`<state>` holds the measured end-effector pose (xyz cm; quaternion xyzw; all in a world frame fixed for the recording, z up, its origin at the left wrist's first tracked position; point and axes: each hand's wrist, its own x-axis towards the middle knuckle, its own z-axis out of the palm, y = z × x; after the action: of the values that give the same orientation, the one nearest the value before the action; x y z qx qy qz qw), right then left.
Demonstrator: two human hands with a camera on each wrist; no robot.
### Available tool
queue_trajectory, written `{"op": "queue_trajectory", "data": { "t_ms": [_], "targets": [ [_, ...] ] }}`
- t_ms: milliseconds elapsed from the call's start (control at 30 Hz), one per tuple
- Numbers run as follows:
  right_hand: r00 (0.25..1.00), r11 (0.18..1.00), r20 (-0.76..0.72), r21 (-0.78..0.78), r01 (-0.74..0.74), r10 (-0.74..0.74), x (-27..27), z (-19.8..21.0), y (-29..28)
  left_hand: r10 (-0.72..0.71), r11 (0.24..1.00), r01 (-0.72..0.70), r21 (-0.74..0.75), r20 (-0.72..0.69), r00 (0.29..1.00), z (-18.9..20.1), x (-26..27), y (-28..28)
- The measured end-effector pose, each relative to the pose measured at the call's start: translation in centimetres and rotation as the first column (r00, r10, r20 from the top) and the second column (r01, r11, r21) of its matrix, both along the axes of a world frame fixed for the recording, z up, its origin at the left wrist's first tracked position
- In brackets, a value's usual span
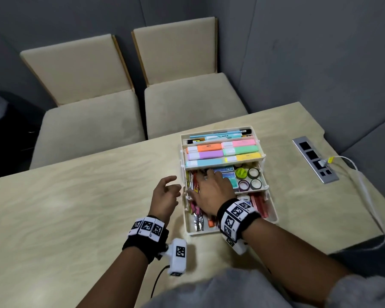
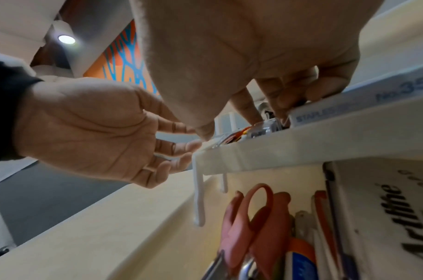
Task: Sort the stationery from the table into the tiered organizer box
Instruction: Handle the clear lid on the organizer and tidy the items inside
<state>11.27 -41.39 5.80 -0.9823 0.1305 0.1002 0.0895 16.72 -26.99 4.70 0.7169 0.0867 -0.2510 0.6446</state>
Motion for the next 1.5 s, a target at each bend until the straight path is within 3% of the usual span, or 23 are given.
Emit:
{"op": "queue_trajectory", "data": {
  "t_ms": [433,700,967,1067,1167,1400,1500],
  "targets": [
    [1.0,0.997,0.021,-0.077,0.003,-0.001,0.4,-1.2,0.2,-0.022,1.0,0.021,0.018,0.014,1.0,-0.4,-0.5,-0.2],
    [0.995,0.999,-0.095,0.052,0.004,0.001,1.6,-0.7,-0.9,-0.042,0.999,0.041,0.031,0.024,0.999,-1.1,-1.1,0.1],
    [0.994,0.997,0.093,0.038,-0.064,0.061,0.9,-0.8,-1.7,-0.038,0.999,0.037,0.022,0.027,0.999,-1.0,-1.2,0.5],
    [0.982,0.996,0.18,0.057,-0.071,0.06,0.7,-0.5,-2.1,-0.113,0.994,0.113,0.009,0.053,0.992,-1.0,-1.7,0.0],
    [0.959,0.989,0.269,0.092,-0.114,0.086,0.0,-1.0,-2.5,-0.168,0.985,0.162,0.059,0.118,0.979,-1.2,-2.1,-0.4],
    [0.896,0.982,0.409,0.003,-0.191,0.173,-1.2,-2.4,-2.7,-0.142,0.987,0.13,0.096,0.128,0.982,-1.8,-2.0,-0.4],
    [0.867,0.977,0.473,0.048,-0.205,0.159,-0.9,-2.1,-2.5,-0.131,0.988,0.118,0.101,0.132,0.983,-1.8,-1.9,-0.6]
  ]
}}
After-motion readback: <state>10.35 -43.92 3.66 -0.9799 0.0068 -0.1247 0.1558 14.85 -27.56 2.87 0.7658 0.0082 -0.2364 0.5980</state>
